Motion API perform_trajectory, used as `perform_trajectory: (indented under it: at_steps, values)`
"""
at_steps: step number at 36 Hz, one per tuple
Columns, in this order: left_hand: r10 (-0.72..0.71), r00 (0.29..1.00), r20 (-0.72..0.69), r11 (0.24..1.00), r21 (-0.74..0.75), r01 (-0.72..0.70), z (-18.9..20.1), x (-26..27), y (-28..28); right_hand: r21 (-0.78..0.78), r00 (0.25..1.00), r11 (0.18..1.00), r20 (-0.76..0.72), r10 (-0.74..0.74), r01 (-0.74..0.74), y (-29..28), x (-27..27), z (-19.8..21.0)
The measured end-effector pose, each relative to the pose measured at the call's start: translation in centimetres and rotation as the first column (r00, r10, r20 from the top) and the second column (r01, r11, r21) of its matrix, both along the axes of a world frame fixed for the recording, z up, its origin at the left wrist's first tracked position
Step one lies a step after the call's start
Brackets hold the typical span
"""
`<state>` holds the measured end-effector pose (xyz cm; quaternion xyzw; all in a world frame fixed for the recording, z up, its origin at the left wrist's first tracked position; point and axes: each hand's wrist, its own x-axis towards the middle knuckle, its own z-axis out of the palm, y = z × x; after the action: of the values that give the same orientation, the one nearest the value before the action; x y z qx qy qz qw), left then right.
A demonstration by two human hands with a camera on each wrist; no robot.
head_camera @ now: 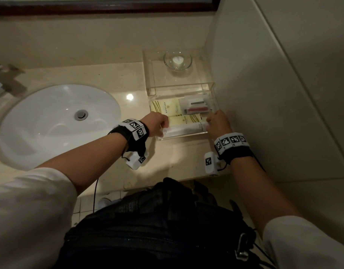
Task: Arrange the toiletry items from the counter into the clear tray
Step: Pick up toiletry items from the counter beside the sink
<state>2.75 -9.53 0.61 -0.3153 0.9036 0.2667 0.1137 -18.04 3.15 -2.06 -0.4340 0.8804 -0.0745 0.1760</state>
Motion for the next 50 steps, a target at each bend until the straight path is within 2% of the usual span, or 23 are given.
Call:
perform_trajectory:
  at_steps: [12, 18, 27, 31, 36, 43, 50]
  values:
    - [-0.137, 0.989, 0.061, 0.988, -0.069, 0.141, -0.4, -0.2, 0.0, 0.016, 1.000, 1.000, 0.015, 0.015, -0.015, 0.2, -0.2, -0.1]
    - [-0.195, 0.974, 0.114, 0.958, -0.192, 0.214, -0.3, -0.1, -0.3, 0.030, 0.999, 0.999, -0.022, 0.040, -0.039, 0.3, -0.2, -0.2]
    - [-0.178, 0.976, 0.124, 0.977, -0.097, 0.191, -0.1, 0.0, -0.9, 0.041, 0.998, 0.999, -0.057, 0.024, -0.022, 0.2, -0.3, -0.4]
    - [-0.215, 0.967, 0.135, 0.964, -0.131, 0.232, -0.2, -0.2, -0.8, 0.032, 0.999, 0.999, -0.024, 0.030, -0.030, 0.2, -0.4, -0.4]
    - [-0.231, 0.970, 0.078, 0.955, -0.173, 0.242, -0.8, 0.2, -0.8, 0.040, 0.999, 0.999, -0.020, 0.024, -0.024, 0.2, -0.4, -0.2]
    - [-0.160, 0.986, 0.045, 0.987, -0.016, 0.161, -0.5, 0.3, -1.8, 0.071, 0.995, 0.997, -0.094, 0.031, -0.024, 0.3, -0.7, 0.1]
    - [-0.179, 0.980, 0.089, 0.981, -0.058, 0.185, -0.7, -0.1, -1.4, 0.116, 0.994, 0.992, -0.094, 0.059, -0.048, 0.2, -0.8, 0.5]
